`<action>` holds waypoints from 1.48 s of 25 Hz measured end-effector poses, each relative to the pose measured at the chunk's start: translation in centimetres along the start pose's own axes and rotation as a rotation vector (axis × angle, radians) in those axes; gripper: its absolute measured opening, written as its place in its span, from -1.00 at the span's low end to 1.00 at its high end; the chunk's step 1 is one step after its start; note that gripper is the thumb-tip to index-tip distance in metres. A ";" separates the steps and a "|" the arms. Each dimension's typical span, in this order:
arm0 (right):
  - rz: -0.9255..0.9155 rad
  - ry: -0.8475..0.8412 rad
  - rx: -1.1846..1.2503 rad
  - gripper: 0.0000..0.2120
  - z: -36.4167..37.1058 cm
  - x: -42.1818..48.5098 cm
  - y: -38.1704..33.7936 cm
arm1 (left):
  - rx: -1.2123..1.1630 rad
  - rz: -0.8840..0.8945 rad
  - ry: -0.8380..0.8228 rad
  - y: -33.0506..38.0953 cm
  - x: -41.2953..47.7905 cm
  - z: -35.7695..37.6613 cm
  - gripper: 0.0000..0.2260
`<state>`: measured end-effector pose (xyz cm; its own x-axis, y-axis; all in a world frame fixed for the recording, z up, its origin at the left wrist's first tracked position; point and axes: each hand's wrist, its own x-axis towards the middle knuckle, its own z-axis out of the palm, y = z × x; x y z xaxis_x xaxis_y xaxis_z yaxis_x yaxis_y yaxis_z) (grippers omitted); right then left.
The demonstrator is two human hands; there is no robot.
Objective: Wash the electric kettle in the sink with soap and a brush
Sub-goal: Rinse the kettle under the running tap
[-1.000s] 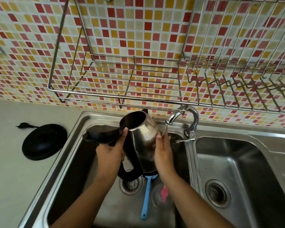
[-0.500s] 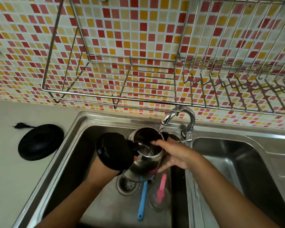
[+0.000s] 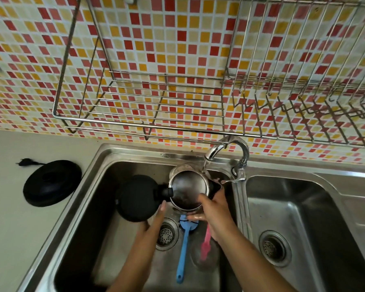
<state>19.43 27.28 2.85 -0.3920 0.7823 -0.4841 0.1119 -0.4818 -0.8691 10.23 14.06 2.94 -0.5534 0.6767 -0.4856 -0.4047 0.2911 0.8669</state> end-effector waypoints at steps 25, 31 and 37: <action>-0.407 -0.294 -0.463 -0.47 -1.8 2.6 -4.4 | 0.052 -0.306 -0.214 4.0 2.7 1.4 -0.72; -0.484 -0.432 -0.470 -0.49 -1.5 0.5 -4.2 | 0.005 -0.302 -0.179 4.2 3.3 1.3 -0.73; -0.152 -0.288 -0.555 -0.60 -2.5 5.7 -3.6 | 0.056 -0.300 -0.180 4.5 2.5 0.7 -0.82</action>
<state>19.07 34.42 2.93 -0.6617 0.6508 -0.3722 0.4615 -0.0376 -0.8863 7.50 17.56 5.70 -0.2763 0.6625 -0.6963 -0.4866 0.5283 0.6958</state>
